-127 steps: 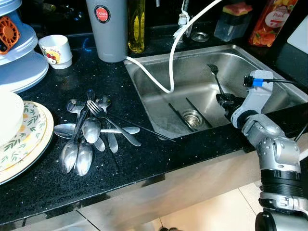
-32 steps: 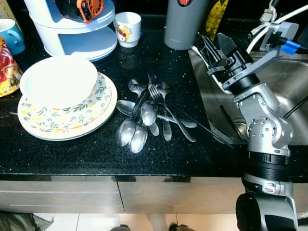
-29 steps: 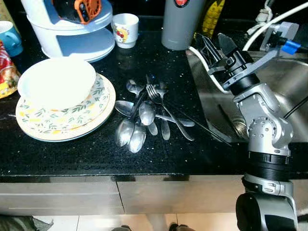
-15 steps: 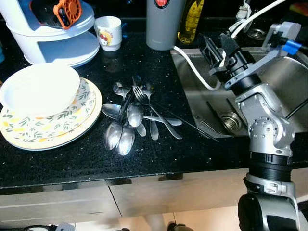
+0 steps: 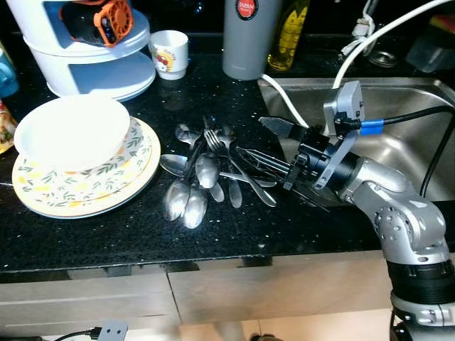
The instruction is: Kitchen organization
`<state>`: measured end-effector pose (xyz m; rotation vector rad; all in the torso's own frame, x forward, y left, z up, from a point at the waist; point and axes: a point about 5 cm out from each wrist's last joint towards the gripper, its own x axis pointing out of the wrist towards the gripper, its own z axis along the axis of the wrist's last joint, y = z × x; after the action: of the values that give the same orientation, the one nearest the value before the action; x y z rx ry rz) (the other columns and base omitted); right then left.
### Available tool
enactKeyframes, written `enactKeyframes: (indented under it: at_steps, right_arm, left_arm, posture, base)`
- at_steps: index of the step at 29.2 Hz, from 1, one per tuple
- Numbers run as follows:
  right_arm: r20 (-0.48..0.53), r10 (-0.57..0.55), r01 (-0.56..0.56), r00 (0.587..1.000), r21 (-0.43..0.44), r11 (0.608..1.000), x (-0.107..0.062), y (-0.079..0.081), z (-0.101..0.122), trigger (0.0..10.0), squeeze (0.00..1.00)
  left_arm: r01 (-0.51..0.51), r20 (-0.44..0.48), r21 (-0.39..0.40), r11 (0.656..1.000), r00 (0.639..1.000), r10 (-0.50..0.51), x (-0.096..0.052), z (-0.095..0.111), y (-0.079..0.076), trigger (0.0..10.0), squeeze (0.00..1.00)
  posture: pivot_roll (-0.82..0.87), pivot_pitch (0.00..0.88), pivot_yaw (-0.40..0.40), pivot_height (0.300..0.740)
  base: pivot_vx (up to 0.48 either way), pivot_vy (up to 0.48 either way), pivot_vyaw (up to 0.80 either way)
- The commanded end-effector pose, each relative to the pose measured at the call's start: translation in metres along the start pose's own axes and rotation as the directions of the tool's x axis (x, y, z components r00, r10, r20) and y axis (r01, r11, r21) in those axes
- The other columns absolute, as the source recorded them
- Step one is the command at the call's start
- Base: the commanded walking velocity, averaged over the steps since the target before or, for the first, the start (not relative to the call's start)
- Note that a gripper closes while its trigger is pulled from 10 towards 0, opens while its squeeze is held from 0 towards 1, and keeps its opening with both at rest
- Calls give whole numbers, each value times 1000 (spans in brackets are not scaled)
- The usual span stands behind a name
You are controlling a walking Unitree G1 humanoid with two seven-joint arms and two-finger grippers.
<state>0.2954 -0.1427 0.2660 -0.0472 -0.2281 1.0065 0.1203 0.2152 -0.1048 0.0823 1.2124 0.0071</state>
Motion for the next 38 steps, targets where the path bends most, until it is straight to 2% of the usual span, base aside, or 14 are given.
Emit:
enactKeyframes:
  at_steps: [1, 8, 13, 18, 22, 25, 29, 32, 38]
  right_arm:
    - [-6, 21, -21, 1000, 10, 1000, 0, 5, -2, 10000, 0]
    - [-12, 25, -25, 1000, 24, 999, -1, 8, -4, 10000, 0]
    - [48, -20, 17, 999, 47, 999, 0, 4, 1, 10000, 0]
    - [61, -39, 36, 997, 54, 998, 0, 2, 2, 10000, 0]
    - [106, -142, 134, 984, 81, 988, 1, -9, 5, 10000, 0]
    - [116, -150, 141, 982, 84, 986, 1, -10, 6, 10000, 0]
    - [192, -276, 249, 942, 152, 956, 1, -24, 13, 10000, 0]
    - [216, -294, 259, 931, 175, 950, 0, -26, 16, 10000, 0]
    - [242, -307, 264, 920, 196, 944, -1, -28, 19, 10000, 0]
  left_arm:
    - [16, -38, -18, 1000, 999, -17, -1, -12, 1, 10000, 0]
    - [42, -32, -37, 998, 999, -43, -1, -11, 0, 10000, 0]
    - [61, -36, -33, 998, 997, -62, -1, -10, -2, 10000, 0]
    - [63, -40, -25, 998, 997, -64, -1, -10, -2, 10000, 0]
    - [73, -43, -25, 997, 996, -74, -1, -11, -3, 10000, 0]
    - [74, -43, -26, 997, 996, -76, -1, -12, -3, 10000, 0]
    - [96, -48, -29, 995, 994, -97, -1, -12, -6, 10000, 0]
    - [82, -47, -16, 997, 996, -82, -1, -12, -6, 10000, 0]
    - [74, -42, -20, 997, 996, -75, -1, -11, -6, 10000, 0]
  posture:
    - [17, 108, -12, 740]
    - [18, 109, -11, 740]
    - [18, 110, -11, 740]
    - [16, 108, -11, 740]
    - [14, 107, -13, 740]
    - [15, 105, -14, 740]
    - [11, 100, -16, 740]
    - [10, 101, -15, 740]
    - [11, 104, -15, 740]
  base:
    - [0, 0, 769]
    - [0, 0, 755]
    - [0, 0, 748]
    - [0, 0, 733]
    - [0, 0, 600]
    - [0, 0, 171]
    - [0, -443, 0]
    - [0, -441, 363]
    - [0, 0, 716]
